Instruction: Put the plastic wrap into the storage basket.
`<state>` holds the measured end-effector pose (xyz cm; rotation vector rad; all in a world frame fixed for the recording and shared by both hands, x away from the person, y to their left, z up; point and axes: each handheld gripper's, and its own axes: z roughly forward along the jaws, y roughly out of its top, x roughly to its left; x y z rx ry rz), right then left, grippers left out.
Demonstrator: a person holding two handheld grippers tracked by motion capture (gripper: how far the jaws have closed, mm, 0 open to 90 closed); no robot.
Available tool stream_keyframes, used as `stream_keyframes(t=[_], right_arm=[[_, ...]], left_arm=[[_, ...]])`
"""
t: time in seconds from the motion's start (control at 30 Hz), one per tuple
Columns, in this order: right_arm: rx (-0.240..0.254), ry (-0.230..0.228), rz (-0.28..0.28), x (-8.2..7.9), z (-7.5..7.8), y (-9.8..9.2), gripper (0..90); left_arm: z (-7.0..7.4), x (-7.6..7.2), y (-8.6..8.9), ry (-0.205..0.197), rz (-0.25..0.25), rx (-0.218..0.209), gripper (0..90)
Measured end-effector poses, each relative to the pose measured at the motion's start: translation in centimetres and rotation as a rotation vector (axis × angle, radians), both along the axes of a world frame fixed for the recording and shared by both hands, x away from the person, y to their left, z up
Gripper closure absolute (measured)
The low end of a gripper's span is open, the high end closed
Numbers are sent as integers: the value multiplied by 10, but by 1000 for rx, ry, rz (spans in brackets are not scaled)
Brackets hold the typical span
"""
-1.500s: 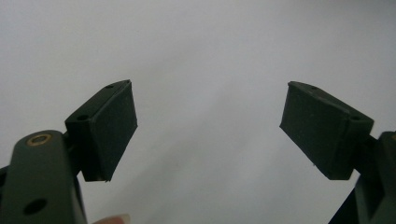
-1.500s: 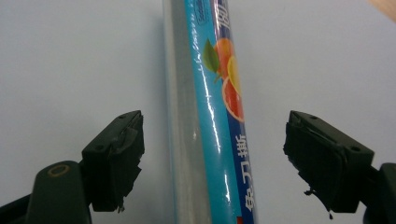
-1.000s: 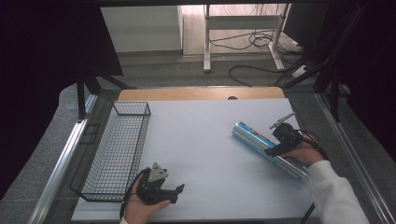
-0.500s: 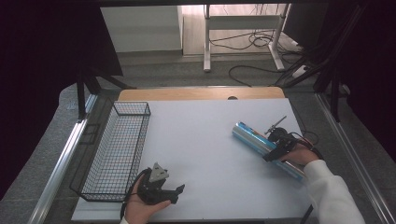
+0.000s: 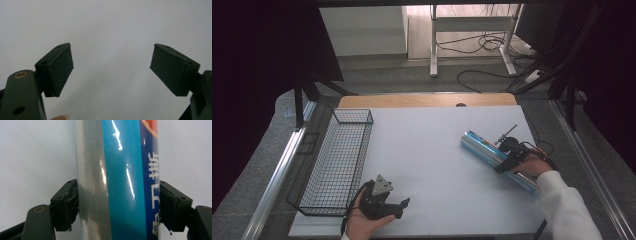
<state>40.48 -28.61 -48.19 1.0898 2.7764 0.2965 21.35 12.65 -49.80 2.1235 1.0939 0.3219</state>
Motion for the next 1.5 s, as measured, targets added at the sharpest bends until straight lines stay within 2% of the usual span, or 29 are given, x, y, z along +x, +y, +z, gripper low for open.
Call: stream_keyframes(t=[0.2,0.37,0.77,0.83,1.03,1.13,1.2,1.27,1.3,1.4,1.5], right_arm=[[-23,4,6,1,-4,-1,294],[-17,29,14,4,-3,-1,312],[-10,36,19,5,-2,-1,317],[14,22,16,4,1,0,319],[21,-15,22,1,10,4,320],[23,-23,50,-1,20,11,320],[28,-28,58,-2,20,12,320],[64,-29,69,-4,25,18,320],[64,-29,69,-4,25,18,320],[122,-43,87,-9,33,30,320],[147,-52,95,-10,37,36,320]], left_arm=[[0,0,0,1,1,0,181],[0,0,0,1,2,0,181],[0,1,1,7,1,-10,181],[-1,0,0,-1,8,4,181],[-1,0,-1,-5,7,15,180],[-1,0,-1,-5,8,14,181],[0,0,0,-5,9,13,180],[0,0,0,-6,10,11,181],[0,0,0,-6,10,10,181],[0,0,1,-4,10,7,180],[0,1,2,-4,16,1,179]])
